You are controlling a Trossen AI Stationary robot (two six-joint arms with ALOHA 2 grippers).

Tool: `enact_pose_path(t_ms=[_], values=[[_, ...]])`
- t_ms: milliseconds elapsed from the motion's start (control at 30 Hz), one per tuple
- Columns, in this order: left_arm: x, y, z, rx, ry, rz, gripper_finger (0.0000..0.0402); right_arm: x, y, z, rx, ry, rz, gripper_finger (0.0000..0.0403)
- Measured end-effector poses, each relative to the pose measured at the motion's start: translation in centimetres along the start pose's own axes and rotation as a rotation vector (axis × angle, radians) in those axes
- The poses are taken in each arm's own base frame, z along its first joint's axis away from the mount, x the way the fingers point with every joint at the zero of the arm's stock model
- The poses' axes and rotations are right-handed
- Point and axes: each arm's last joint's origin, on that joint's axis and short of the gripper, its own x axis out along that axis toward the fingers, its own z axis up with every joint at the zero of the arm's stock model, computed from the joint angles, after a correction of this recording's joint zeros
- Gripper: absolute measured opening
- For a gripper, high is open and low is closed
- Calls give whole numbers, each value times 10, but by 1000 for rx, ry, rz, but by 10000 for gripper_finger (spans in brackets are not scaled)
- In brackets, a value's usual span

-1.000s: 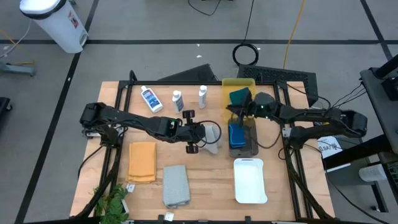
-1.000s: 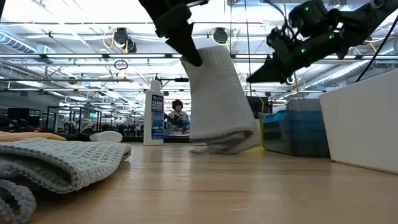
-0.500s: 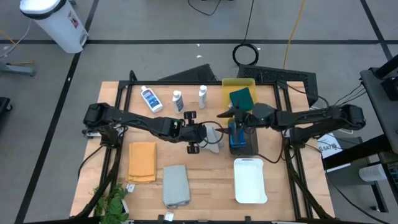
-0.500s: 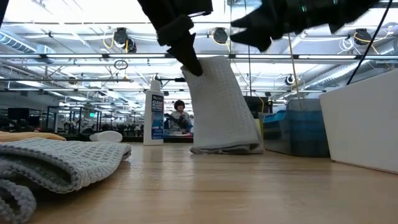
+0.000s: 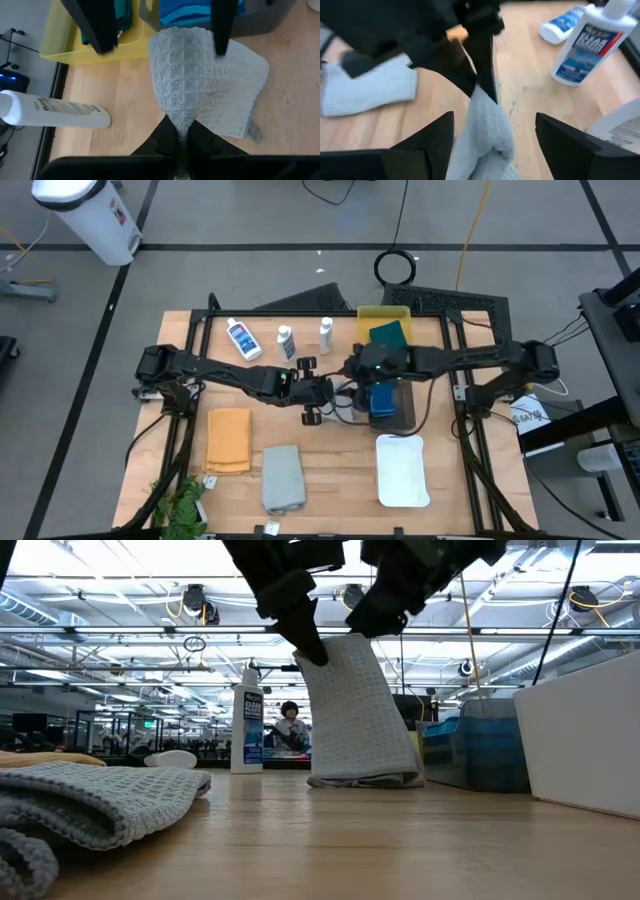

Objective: Pick & Place Kitchen Items
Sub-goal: Put the right gray towel into the yellow bin

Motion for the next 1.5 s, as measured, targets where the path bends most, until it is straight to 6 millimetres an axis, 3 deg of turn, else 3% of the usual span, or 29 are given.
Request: enact_pose_path(t_ms=[200, 400, 600, 900, 1033, 1233, 1500], values=[[0, 0, 0, -6, 1, -3, 12, 19, -1, -7, -25, 51, 3, 242], [0, 0, 0, -22, -2, -4, 21, 20, -1, -8, -23, 57, 2, 229], [0, -1, 2, -30, -21, -29, 14, 20, -1, -9, -18, 60, 3, 162], [-1, -2, 5, -37, -53, -42, 30, 21, -1, -14, -77, 71, 11, 15], [-3, -1, 7, -19, -52, -43, 31, 20, -1, -14, -97, 71, 8, 13], [-29, 11, 16, -45, -103, -48, 32, -4, 0, -4, -119, 16, 1, 5], [-62, 25, 18, -155, -228, -63, 33, -56, 0, 10, -157, -92, -19, 3]])
